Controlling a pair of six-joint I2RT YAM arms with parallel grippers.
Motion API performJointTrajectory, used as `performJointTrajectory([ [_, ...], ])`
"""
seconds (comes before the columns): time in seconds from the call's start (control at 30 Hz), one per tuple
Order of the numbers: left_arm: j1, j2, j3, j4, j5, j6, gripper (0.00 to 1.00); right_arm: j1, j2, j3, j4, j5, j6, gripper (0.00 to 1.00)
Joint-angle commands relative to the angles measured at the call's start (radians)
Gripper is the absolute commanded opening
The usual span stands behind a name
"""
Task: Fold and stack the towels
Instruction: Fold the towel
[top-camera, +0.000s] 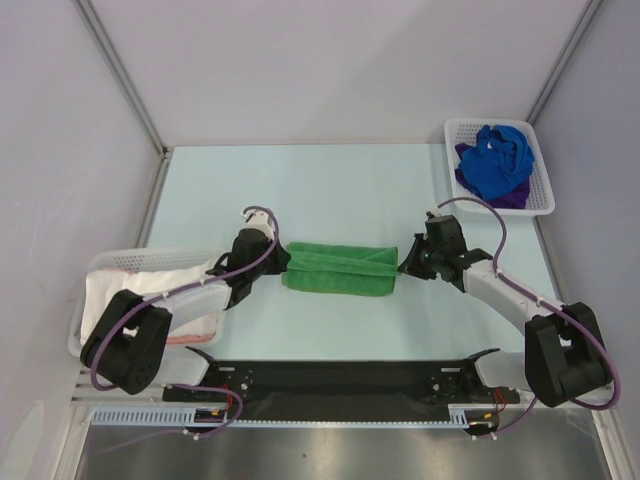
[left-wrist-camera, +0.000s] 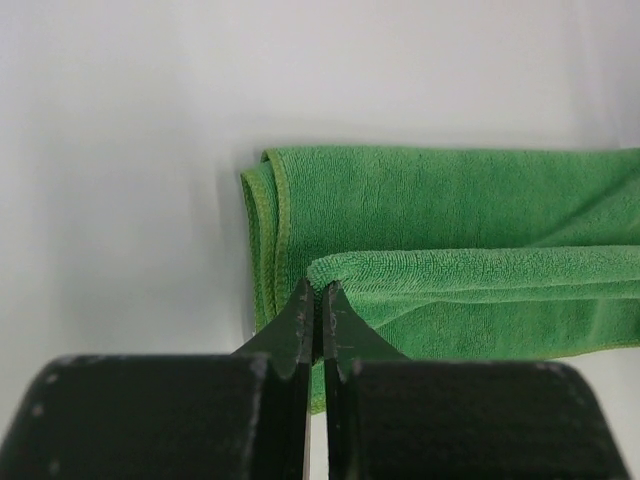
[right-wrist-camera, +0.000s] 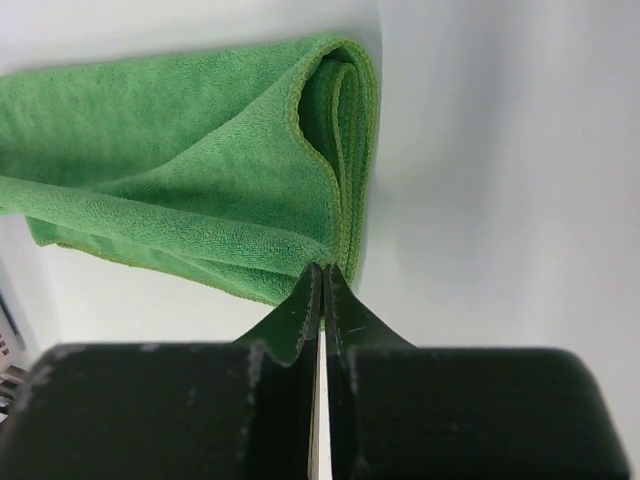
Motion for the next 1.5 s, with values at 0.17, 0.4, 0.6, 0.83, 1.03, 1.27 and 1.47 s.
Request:
performJointTrajectory([
  [0.17,0.000,-0.028,-0.026,-0.030,-0.002,-0.017,0.00,-0.001,-0.050,-0.035,0.005,0.035,0.007,0.00],
  [0.4,0.000,-0.085,-0.033,-0.078,-0.034,-0.016,0.00,0.007,-0.092,-0.051,-0.001,0.023,0.018,0.00],
  [0.6,0.002,-0.074,-0.041,-0.087,-0.037,-0.026,0.00,0.050,-0.084,-0.077,0.021,0.037,0.038,0.00],
  [0.83,0.000,-0.025,-0.030,-0.107,0.000,-0.051,0.21,0.070,-0.084,-0.115,0.041,0.047,0.046,0.27],
  [1.03,0.002,-0.123,-0.015,-0.164,-0.029,-0.063,0.45,0.058,-0.126,-0.077,-0.008,0.064,0.026,0.54],
  [1.27,0.002,-0.214,0.081,-0.337,-0.101,-0.051,0.53,0.074,-0.049,0.006,0.014,0.069,0.040,0.50],
  [1.47,0.000,-0.078,0.141,-0.339,-0.156,-0.045,0.57,0.119,-0.003,0.020,0.033,0.124,0.053,0.50],
])
